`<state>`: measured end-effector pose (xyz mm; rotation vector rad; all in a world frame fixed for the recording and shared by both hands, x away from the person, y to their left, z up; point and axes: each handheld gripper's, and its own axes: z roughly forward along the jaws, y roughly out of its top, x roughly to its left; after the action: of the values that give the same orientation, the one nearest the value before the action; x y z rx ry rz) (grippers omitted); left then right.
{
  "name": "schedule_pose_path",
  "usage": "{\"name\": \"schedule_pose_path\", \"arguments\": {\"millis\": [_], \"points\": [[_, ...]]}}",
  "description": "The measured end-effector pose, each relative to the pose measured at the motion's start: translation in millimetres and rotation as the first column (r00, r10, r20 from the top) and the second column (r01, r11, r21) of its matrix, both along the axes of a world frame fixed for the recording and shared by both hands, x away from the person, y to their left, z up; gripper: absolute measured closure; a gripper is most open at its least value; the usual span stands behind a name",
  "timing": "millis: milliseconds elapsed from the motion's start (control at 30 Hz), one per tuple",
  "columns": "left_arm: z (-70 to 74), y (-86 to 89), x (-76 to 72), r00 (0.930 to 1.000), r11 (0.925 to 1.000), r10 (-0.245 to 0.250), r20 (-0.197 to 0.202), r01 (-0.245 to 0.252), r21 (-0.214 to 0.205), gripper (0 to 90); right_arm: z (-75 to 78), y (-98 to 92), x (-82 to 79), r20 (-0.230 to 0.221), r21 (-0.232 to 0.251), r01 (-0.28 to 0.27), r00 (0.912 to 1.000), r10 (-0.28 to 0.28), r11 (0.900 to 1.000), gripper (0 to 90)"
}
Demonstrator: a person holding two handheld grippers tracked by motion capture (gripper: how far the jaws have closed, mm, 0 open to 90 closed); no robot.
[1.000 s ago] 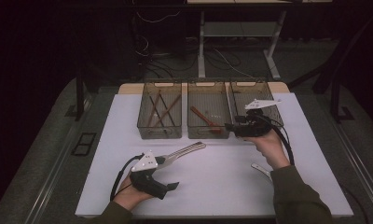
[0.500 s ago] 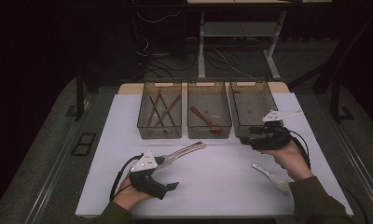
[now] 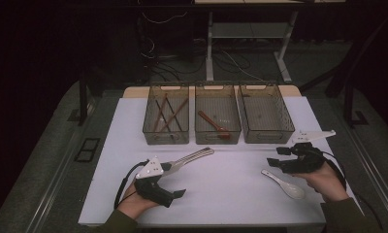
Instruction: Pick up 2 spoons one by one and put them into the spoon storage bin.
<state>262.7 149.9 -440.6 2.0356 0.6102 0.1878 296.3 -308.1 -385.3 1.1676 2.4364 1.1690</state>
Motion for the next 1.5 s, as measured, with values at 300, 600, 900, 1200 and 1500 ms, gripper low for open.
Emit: {"name": "schedule_pose_path", "arguments": {"millis": [300,600,900,1200,1500], "points": [[-0.2,0.3,0.2,1.0,1.0,0.0,-0.002,0.0,0.003,0.0,-14.1,-23.2,-20.5,-0.044,-0.013,0.005,0.999,-0.006,0.9999,38.2],[-0.5,0.3,0.4,1.0,1.0,0.0,-0.003,0.0,0.008,0.0,-29.4,-39.1,-35.4,-0.09,-0.042,0.014,0.9958,-0.018,0.999,40.8],[-0.8,-0.5,0.1,1.0,1.0,0.001,-0.004,-0.001,0.009,0.0,-43.4,-47.7,-45.2,-0.137,-0.074,0.012,0.9903,-0.022,0.9972,45.5],[-1.1,-0.8,-0.2,1.0,1.0,0.004,-0.005,-0.004,0.006,0.0,-49.8,-50.3,-52.3,-0.167,-0.083,-0.017,0.9859,0.003,0.9964,49.5],[-1.2,-0.9,-0.2,1.0,1.0,0.004,-0.004,-0.004,0.008,0.0,-52.3,-43.8,-54.5,-0.176,-0.115,-0.074,0.9829,0.053,0.9906,54.9]]}}
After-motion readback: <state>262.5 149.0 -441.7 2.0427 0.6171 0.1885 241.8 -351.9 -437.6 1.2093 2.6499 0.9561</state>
